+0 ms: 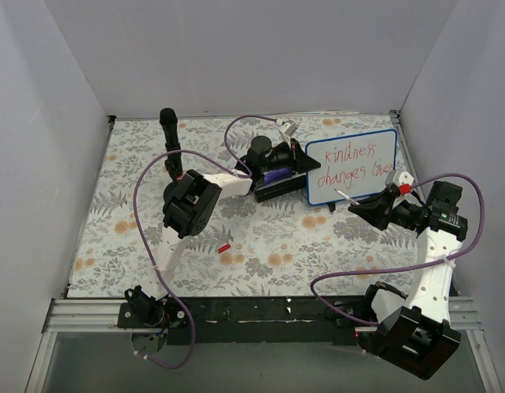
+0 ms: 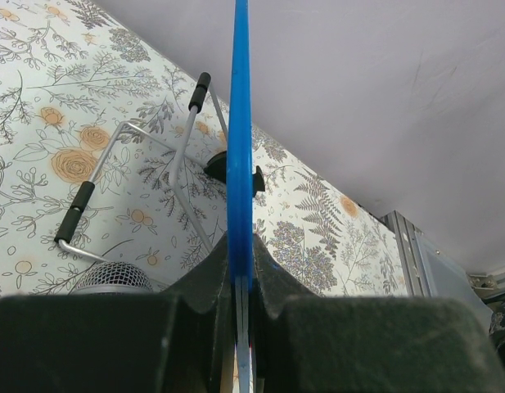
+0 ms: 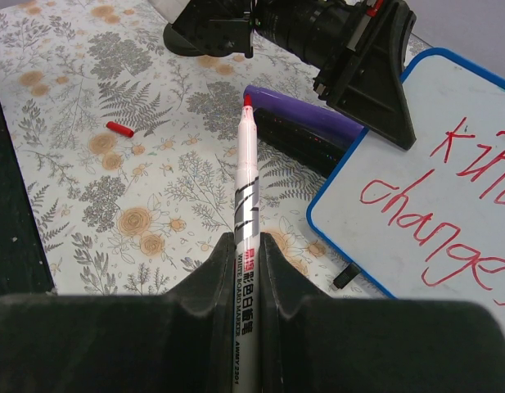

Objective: Write a sentence on the whiteboard
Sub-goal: Put down the whiteboard on the whiteboard stand, then pick up the pen cap from the center of the board.

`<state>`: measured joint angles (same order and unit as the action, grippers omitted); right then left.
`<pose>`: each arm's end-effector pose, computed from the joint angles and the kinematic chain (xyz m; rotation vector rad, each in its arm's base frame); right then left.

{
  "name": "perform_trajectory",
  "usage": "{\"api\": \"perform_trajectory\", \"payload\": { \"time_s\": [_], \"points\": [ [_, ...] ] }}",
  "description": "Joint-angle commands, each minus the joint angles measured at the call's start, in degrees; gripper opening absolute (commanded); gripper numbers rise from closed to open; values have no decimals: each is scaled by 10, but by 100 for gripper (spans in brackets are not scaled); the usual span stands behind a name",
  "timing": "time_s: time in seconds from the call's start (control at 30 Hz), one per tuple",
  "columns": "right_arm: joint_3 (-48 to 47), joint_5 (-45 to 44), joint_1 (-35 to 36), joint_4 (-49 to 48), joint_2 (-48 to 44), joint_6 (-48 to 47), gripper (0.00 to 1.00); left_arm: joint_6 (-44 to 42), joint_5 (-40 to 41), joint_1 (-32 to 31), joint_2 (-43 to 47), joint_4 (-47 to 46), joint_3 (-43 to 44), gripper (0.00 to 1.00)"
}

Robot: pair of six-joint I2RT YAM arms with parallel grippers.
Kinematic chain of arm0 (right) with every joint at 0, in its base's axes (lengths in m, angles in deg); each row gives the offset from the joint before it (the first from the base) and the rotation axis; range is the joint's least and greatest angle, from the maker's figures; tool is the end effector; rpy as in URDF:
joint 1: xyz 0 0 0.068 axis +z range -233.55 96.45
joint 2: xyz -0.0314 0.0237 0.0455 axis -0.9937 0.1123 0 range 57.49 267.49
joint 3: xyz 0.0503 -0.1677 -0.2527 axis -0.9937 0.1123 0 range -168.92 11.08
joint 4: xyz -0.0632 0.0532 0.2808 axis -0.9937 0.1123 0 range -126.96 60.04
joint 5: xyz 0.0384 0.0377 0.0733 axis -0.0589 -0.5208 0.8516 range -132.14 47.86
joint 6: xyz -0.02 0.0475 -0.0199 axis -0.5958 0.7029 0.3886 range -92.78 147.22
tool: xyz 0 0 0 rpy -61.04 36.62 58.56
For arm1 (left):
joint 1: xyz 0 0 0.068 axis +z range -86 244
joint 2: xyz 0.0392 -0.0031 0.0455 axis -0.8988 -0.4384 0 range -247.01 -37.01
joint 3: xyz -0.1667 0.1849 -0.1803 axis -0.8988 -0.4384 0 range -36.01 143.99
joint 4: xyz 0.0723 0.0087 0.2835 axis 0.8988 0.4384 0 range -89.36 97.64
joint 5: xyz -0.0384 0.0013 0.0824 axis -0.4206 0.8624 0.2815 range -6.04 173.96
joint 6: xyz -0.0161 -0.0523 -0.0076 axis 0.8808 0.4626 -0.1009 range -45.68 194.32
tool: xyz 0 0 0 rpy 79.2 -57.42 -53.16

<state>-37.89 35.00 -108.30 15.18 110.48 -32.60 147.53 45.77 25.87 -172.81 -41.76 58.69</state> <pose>0.1671 -0.0368 0.3247 -0.9353 1.5460 0.6767 0.4476 -0.3809 0.1870 0.0672 1.9663 -1.9284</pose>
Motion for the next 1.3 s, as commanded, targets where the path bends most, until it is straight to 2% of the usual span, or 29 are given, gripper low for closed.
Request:
{"api": "perform_trajectory", "payload": {
  "time_s": [0.0,0.1,0.13,0.17,0.27,0.57,0.67,0.73,0.87,1.03,1.27],
  "points": [
    [5,16,-3,-9,-3,0,1,-18,21,2,10,-11,8,4],
    [7,14,-3,-10,-5,0,1,-13,30,2,13,-16,-2,10],
    [7,14,-3,-10,-5,0,1,-13,32,2,15,-16,-4,27],
    [7,14,-3,-10,-6,0,1,-12,35,2,18,-17,-6,30],
    [8,14,-3,-14,-7,4,1,-12,38,2,20,-16,-6,36],
    [11,12,-4,-18,-11,8,1,-16,44,2,34,-23,-24,43],
    [12,11,-4,-19,-12,9,1,-20,52,3,47,-27,-38,51],
    [12,11,-4,-20,-13,10,1,-24,63,6,69,-27,-50,59],
    [16,6,-4,-20,-21,11,1,-20,94,19,131,-44,-125,72],
    [19,-1,-4,-25,-28,9,1,-16,132,30,254,-55,-259,80],
    [28,-6,-3,-30,-40,7,1,-15,124,35,453,23,-433,87]
  ]
}}
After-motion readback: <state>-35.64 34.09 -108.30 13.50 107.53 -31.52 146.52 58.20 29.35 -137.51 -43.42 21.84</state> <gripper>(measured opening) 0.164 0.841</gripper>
